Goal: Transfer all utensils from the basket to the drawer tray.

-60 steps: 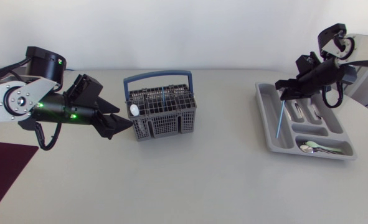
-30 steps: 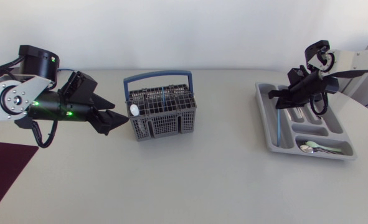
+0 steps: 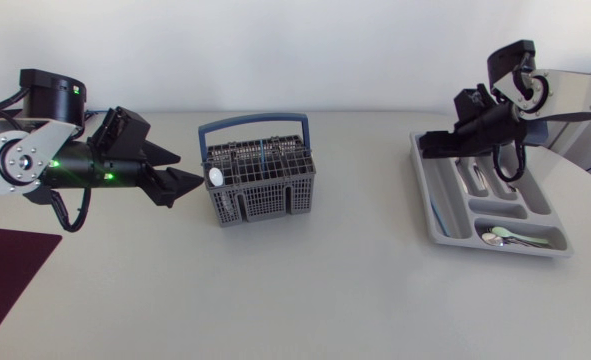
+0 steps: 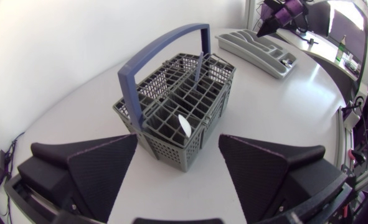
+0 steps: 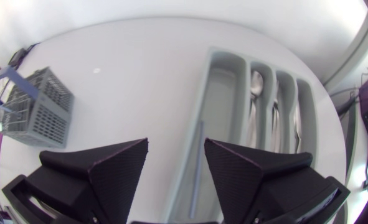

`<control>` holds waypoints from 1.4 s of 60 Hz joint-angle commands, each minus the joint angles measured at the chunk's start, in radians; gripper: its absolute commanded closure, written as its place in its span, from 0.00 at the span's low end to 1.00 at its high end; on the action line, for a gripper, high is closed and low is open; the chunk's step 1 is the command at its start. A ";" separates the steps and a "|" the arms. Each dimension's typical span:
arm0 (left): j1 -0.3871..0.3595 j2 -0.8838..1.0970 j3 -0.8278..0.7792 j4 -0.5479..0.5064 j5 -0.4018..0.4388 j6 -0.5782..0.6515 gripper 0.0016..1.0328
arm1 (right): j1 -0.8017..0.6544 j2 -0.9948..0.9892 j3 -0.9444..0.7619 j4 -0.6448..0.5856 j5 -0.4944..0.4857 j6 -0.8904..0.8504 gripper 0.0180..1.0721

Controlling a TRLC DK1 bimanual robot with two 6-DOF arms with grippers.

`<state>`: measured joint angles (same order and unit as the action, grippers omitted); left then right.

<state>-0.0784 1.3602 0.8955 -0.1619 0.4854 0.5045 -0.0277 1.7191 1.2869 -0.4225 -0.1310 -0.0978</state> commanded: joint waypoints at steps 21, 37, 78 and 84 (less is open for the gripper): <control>0.009 0.023 -0.055 0.110 0.002 -0.050 0.11 | 0.405 -0.159 -0.164 0.241 0.001 0.093 0.31; 0.042 0.062 -0.059 0.148 0.009 -0.054 0.11 | 0.552 -0.016 -0.123 0.412 0.062 0.116 0.48; 0.058 0.149 -0.067 0.219 0.016 -0.052 0.11 | 0.606 0.254 0.029 0.449 0.083 0.122 0.60; 0.060 0.146 -0.069 0.217 0.018 -0.052 0.11 | 0.611 0.215 0.009 0.459 0.080 0.125 0.60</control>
<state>-0.0280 1.4891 0.8570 0.0475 0.4908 0.4675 0.5808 1.9415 1.3071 0.0521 -0.0513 0.0078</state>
